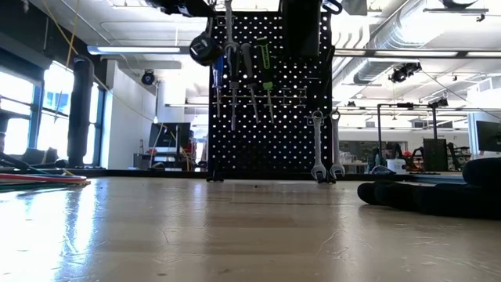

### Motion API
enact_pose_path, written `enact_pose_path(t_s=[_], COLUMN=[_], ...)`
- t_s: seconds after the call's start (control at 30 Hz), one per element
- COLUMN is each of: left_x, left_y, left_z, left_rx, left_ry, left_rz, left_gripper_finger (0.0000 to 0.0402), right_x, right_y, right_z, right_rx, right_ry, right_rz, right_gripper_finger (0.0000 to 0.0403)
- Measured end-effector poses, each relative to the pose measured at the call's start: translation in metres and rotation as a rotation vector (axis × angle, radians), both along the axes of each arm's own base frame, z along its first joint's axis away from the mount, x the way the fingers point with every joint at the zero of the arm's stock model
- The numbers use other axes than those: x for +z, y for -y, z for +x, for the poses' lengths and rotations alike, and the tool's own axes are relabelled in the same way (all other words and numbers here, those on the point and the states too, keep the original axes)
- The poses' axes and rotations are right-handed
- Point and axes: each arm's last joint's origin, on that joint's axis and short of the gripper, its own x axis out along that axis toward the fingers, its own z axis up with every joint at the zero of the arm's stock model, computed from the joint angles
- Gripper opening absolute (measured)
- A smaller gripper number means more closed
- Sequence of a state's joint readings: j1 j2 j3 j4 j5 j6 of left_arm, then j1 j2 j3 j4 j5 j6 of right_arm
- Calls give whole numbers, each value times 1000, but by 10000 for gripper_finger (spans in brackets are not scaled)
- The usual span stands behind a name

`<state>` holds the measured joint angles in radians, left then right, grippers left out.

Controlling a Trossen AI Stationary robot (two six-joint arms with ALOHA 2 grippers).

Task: Hang tools onto peg board
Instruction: Hang the gray tape measure on the peg board, then return to Home Position

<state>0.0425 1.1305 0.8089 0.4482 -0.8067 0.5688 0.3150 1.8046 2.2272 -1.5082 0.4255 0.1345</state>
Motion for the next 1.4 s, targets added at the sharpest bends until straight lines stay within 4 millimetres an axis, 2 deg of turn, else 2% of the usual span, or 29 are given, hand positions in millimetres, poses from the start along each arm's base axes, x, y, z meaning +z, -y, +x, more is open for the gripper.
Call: enact_pose_path(t_s=[0.37,0.6,0.8,0.97,1.03,1.13,1.23,1.3,1.4], left_x=[6,5,2,-9,-16,-28,-40,-50,-66], left_y=[23,47,59,59,58,55,53,53,53], left_z=[-19,-38,-60,-84,-93,-106,-114,-117,-119], left_rx=[-48,-169,-247,-307,-349,-388,-459,-503,-549], left_ry=[-37,-95,-107,-63,-36,19,74,96,117], left_rz=[-24,-76,-167,-218,-235,-249,-248,-237,-211], left_gripper_finger=[207,207,207,205,205,205,205,205,205], right_x=[-2,2,25,49,52,46,31,15,-19], right_y=[2,-5,-11,-13,-13,-6,5,10,16], right_z=[-4,-13,-43,-82,-99,-124,-146,-156,-166], right_rx=[-39,-18,-3,45,68,56,60,113,224], right_ry=[-30,-23,78,184,206,228,301,392,532], right_rz=[-22,-36,-64,-62,-72,-94,-53,-5,46], right_gripper_finger=[142,142,142,142,142,142,142,142,142])
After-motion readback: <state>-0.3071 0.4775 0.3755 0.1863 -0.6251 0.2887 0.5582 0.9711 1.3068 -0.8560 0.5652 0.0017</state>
